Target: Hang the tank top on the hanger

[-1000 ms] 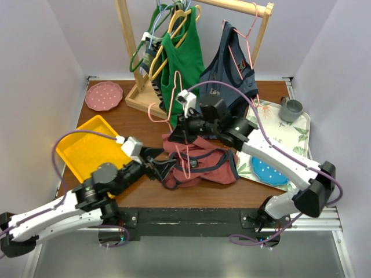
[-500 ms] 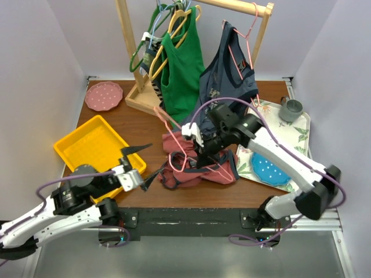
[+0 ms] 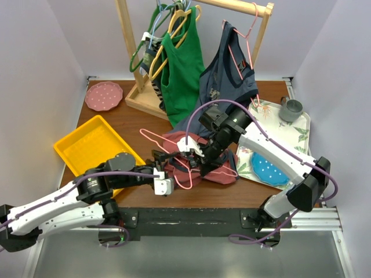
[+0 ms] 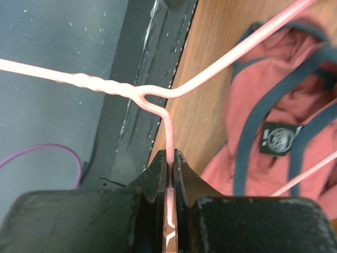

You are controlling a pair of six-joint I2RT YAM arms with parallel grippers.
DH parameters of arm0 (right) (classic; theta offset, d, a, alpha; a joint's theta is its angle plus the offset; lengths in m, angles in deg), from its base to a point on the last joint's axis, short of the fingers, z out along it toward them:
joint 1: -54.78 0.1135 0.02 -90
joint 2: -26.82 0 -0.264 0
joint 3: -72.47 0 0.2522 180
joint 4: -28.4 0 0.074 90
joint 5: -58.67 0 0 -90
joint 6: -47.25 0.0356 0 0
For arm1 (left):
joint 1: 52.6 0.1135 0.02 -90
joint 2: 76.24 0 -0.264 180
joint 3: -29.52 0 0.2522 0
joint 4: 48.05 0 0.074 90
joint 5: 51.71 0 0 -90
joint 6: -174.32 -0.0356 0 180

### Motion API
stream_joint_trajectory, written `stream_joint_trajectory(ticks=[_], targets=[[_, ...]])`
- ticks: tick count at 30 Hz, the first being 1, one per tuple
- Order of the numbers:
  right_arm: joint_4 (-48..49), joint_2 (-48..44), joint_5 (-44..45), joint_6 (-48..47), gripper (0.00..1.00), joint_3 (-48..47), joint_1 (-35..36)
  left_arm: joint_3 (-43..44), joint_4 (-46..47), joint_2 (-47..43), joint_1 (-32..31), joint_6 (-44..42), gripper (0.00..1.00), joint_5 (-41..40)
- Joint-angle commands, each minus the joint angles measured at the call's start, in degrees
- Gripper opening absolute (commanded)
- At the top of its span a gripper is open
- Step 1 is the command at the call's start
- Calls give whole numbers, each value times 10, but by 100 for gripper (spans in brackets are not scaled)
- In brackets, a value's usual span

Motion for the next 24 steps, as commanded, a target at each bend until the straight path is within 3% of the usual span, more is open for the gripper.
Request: stream_joint_trajectory(ticks=[1, 5, 6, 8, 9, 11, 16, 20, 24], targets=[[-75, -21, -37, -52, 0, -27, 2, -11, 46, 10, -1, -17, 81, 4], [-86, -34, -35, -62, 0, -28, 3, -11, 62, 35, -1, -17, 70, 5], [-83, -43, -30, -55, 0, -29, 2, -11, 60, 48, -1, -12, 57, 6], [-65, -54, -3, -33, 0, -30, 1, -13, 60, 57, -1, 0, 40, 5], [-40, -71, 9, -6, 0, -30, 0, -16, 63, 59, -1, 18, 23, 8], [-8, -85, 28, 20, 0, -28, -21, -26, 73, 59, 0, 47, 0, 10], [33, -121, 27, 42, 0, -27, -73, -57, 138, 50, -1, 212, 0, 9], [40, -134, -3, 26, 0, -18, -86, -101, 254, 43, -1, 363, 0, 9], [38, -137, -49, 6, 6, 15, -87, -138, 341, 46, -1, 439, 0, 15]])
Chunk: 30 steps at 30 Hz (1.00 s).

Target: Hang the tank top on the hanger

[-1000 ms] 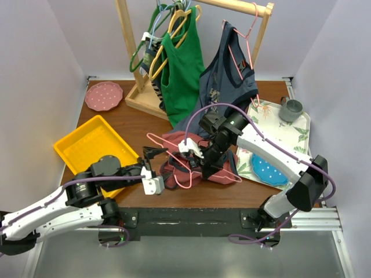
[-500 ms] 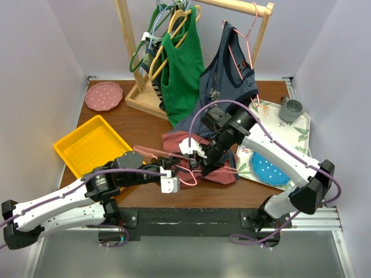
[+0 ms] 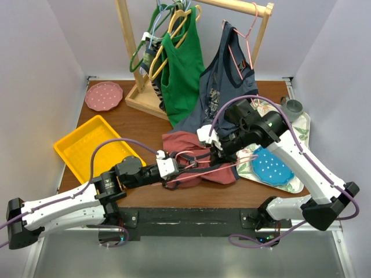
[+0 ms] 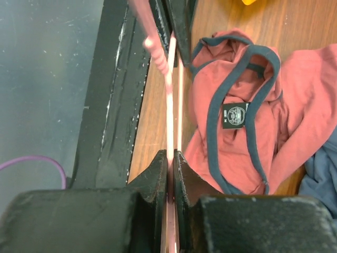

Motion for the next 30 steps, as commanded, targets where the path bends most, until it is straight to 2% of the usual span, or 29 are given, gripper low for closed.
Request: stream_joint_trajectory(ticks=[1, 4, 5, 6, 8, 9, 10, 11, 12, 13, 14, 18, 22, 25, 30], targets=[[14, -15, -46, -13, 7, 23, -11, -38, 97, 0, 0, 144, 0, 9], [16, -21, -61, -15, 7, 37, -12, -41, 113, 13, -1, 147, 0, 9], [16, -21, -66, -15, 6, 41, -11, -40, 116, 22, -1, 147, 0, 8], [16, -22, -67, -15, 0, 46, -13, -39, 117, 26, 0, 147, 0, 7], [13, -24, -46, -5, 0, 47, -17, -38, 121, 35, 0, 158, 0, -24], [11, -27, -35, -1, 0, 45, -23, -38, 120, 37, 0, 166, 12, -73], [10, -30, -22, 3, 0, 44, -32, -39, 117, 37, 0, 174, 30, -104], [11, -35, -9, 11, 0, 43, -55, -40, 102, 32, 0, 195, 73, -137], [11, -49, -2, 15, 0, 45, -67, -41, 92, 27, 1, 212, 86, -171], [14, -58, 3, 18, 0, 48, -80, -42, 79, 20, 2, 227, 94, -239], [21, -66, 7, 25, 0, 52, -104, -50, 60, 5, 7, 250, 99, -259], [15, -106, 18, 23, 0, 71, -148, -79, 29, -39, 76, 317, 100, -264], [-7, -117, 50, 21, 0, 58, -164, -79, -20, -48, 115, 350, 98, -267], [-20, -122, 81, 22, 0, 51, -169, -71, -48, -24, 116, 362, 94, -279], [-29, -127, 103, 25, 0, 66, -170, -45, -70, 84, 117, 391, 81, -296]])
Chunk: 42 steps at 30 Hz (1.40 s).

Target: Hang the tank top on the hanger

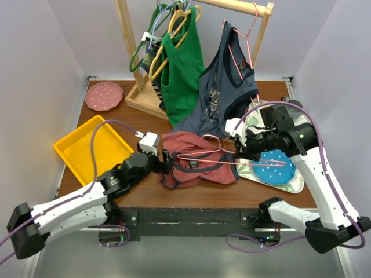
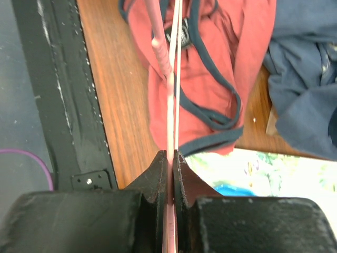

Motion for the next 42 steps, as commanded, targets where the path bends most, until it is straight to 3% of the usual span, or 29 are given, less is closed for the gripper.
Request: stream_joint_trajectory(ticks=[1, 6, 9, 11, 13, 19, 26, 32, 34, 35, 36, 37, 40, 42], targets=[[-13, -8, 31, 8, 0, 3, -4, 37, -16, 78, 4, 37, 81, -26], [7, -4, 28, 9, 0, 26, -5, 63, 1, 159, 4, 26, 73, -41], [17, 8, 16, 5, 0, 34, -5, 92, -14, 193, 5, 17, 59, -49], [23, 20, 4, -1, 0, 40, -6, 109, -19, 204, 4, 7, 41, -38], [29, 34, -20, -3, 0, 48, -6, 117, -25, 201, 4, 4, 12, -25], [79, 71, -77, -5, 0, 70, -6, 130, -54, 172, 4, -4, 3, 27], [28, 150, -166, -88, 0, 13, -5, 173, -78, 124, 4, -24, 2, 102], [43, 200, -211, -86, 0, -30, -5, 249, -110, 126, 5, -47, 4, 133], [48, 199, -226, -83, 0, -37, -6, 266, -120, 127, 5, -68, 8, 139], [52, 195, -231, -83, 0, -39, -6, 269, -123, 127, 4, -81, 17, 146], [57, 190, -237, -81, 0, -39, -6, 276, -136, 125, 4, -95, 26, 153], [63, 177, -239, -74, 0, -35, -6, 281, -146, 118, 5, -128, 50, 152], [87, 144, -245, -69, 0, -16, -6, 289, -185, 79, 5, -204, 88, 138], [94, 130, -252, -69, 0, 1, -8, 281, -199, 54, 5, -244, 98, 152]])
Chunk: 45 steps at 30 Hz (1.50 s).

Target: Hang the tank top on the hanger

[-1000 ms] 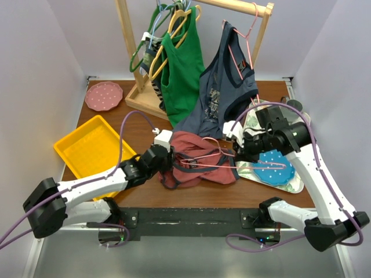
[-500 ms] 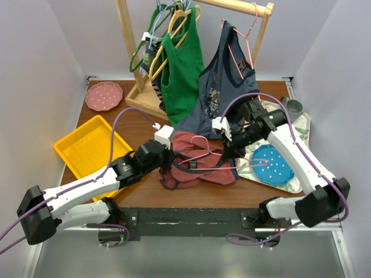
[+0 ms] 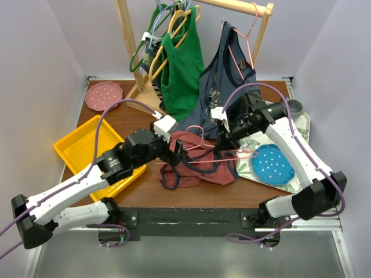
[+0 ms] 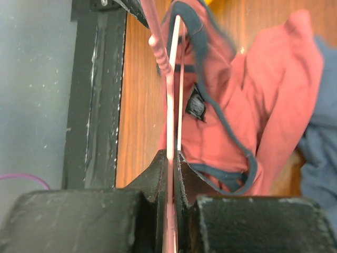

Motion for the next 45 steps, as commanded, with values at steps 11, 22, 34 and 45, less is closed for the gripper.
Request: stream_joint_trajectory(ticks=[11, 22, 34, 45], targets=[[-140, -12, -117, -216, 0, -11, -3, -54, -47, -128, 5, -326, 99, 210], [-136, 1, -101, -246, 1, -9, 32, -14, -18, 27, 5, -284, 16, 290], [138, -47, 117, 166, 85, -111, 11, -189, 65, -142, 5, 62, 0, 161], [263, -131, 174, 284, 85, 135, 6, -308, 84, -297, 5, 190, 0, 36]])
